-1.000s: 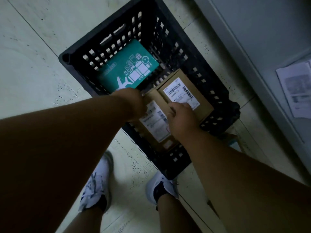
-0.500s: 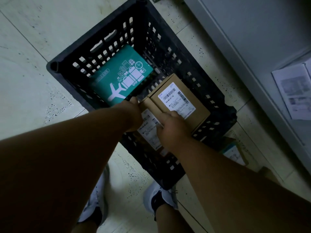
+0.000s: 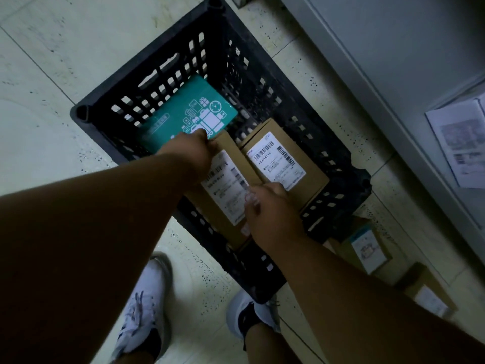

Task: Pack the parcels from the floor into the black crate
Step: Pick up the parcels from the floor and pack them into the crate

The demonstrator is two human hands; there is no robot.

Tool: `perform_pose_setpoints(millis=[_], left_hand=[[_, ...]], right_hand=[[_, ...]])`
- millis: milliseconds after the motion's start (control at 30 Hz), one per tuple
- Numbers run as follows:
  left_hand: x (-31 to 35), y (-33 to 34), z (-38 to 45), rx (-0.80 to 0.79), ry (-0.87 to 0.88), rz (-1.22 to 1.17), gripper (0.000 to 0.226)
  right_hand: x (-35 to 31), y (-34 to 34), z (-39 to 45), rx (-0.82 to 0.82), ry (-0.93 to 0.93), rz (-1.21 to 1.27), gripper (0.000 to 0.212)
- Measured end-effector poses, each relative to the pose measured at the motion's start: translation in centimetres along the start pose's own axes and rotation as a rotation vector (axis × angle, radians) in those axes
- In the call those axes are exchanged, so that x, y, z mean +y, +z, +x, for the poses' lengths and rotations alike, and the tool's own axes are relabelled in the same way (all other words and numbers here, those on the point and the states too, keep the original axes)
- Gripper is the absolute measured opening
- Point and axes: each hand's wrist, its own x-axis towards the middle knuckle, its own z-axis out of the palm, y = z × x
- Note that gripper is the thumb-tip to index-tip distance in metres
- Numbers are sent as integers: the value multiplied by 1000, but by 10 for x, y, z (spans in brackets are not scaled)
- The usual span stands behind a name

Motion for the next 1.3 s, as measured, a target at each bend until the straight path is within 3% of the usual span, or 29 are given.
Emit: perform_pose_setpoints(millis=[167,300,367,500,733,800,867,933,1033,1167,1300], left_hand=[[-13,-10,8,71,-66,155,24],[-18,-4,12,55,-65,238,36],[-19,0,14,-33,-42,231,49],[-12,21,7,-261,-10,121,68],[1,30,11,-386,-47,26,71],[2,27,13,-346,-44,10,58],[7,25,14,-209,0,18,55],[18,25,14,-183,50,25,59],[32,30,16,-276,71,61,40],[36,20,8,-292,36,48,49],[44,8,-26,-81,100,72,70]], right_hand=[[-8,23,0,-105,2,-5,46],[-13,31,0,-142,21,-102,54],[-11,35,1,-117,17,-133,46],[-4,40,1,-111,211,-14,35],[2,19,-4,-167,211,-371,40],[-1,12,1,-71,134,-414,38],[-1,9,8,-26,90,-415,43],[2,6,16,-127,117,-391,53],[6,0,25,-265,152,-361,52],[3,-9,26,-255,164,-273,39],[-18,-34,11,-51,152,-249,50]])
